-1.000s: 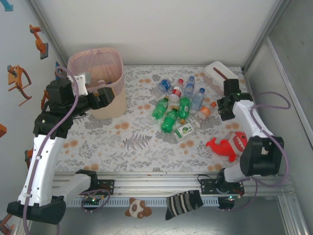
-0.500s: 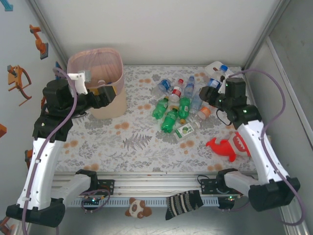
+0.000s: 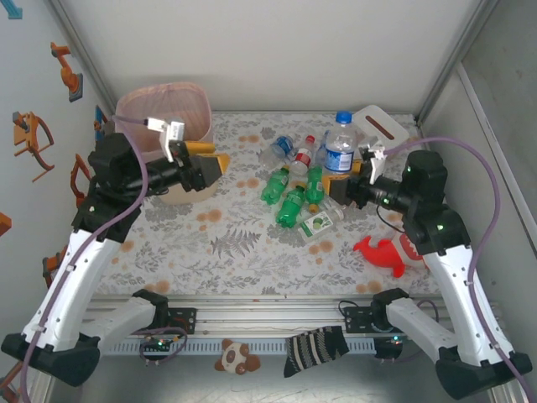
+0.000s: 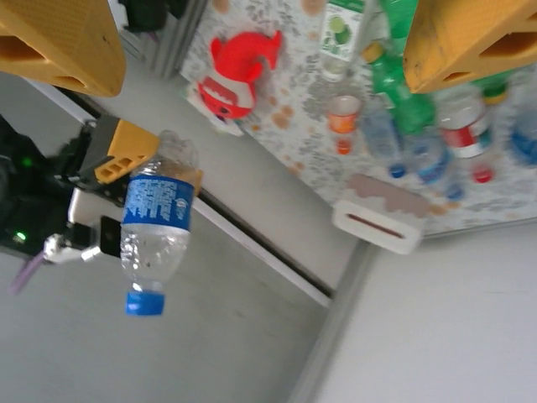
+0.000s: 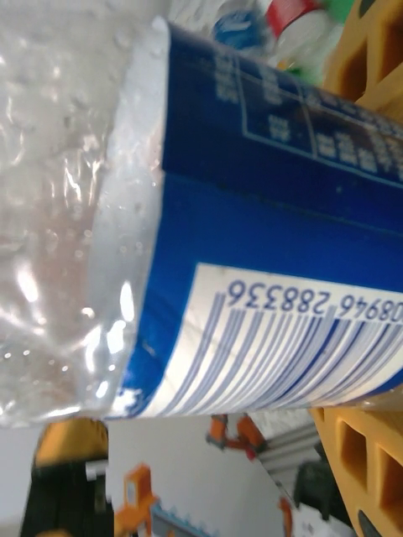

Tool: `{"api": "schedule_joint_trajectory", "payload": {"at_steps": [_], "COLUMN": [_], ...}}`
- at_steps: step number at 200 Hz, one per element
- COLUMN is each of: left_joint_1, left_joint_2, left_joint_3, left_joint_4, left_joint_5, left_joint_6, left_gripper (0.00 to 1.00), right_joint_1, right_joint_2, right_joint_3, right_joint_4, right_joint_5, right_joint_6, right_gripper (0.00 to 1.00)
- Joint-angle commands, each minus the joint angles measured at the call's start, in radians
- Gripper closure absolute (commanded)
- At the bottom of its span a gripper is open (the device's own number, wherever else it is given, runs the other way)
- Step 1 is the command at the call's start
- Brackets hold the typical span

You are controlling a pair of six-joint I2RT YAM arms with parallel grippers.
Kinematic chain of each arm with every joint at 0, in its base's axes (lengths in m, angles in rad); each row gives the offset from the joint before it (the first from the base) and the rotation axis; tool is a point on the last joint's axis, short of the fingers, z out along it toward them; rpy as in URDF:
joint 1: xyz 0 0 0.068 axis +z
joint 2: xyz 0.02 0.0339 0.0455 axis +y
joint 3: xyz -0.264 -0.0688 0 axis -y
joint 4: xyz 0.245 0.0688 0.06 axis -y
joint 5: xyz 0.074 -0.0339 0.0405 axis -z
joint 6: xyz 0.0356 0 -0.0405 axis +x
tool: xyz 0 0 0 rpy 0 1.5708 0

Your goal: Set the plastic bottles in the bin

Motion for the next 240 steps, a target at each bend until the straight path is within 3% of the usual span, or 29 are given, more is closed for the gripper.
{"api": "schedule_joint_trajectory", "payload": {"at_steps": [1,48,99,167,240], "left_joint_1": [-0.088,-0.251,-0.390,-0.499,-0.545], "left_joint_2": [0.031,0.122,0.203,0.259,0.278], "left_joint_3": [0.057,0.129,0.202,0.240,0.254], "left_joint_4": [0.081,0.150,0.147,0.181,0.210], "left_joint_5": [0.047,0.061,0.023,0.016,0.019], "left_joint_6": [0.081,0.116,0.169,0.209,0.230], "left_gripper": [0.12,0.09,0.07,0.08,0.25], "right_joint_1": [0.030,0.124,0.247,0.368,0.419], "right_joint_2": [-0.032,-0.039,-0.015,0.031,0.035], "right_joint_3": [0.023,0.059,0.087,0.125,0.127], "right_joint_4": [0.099,0.145,0.157,0.141,0.134], "right_joint_5": [-0.144,-0.187,-0.144,-0.086,-0.054], "right_joint_6": [-0.042,-0.029,-0.066,-0.107,-0.120], "right_gripper": [0.62,0.63,0.64,0.65,0.66]}}
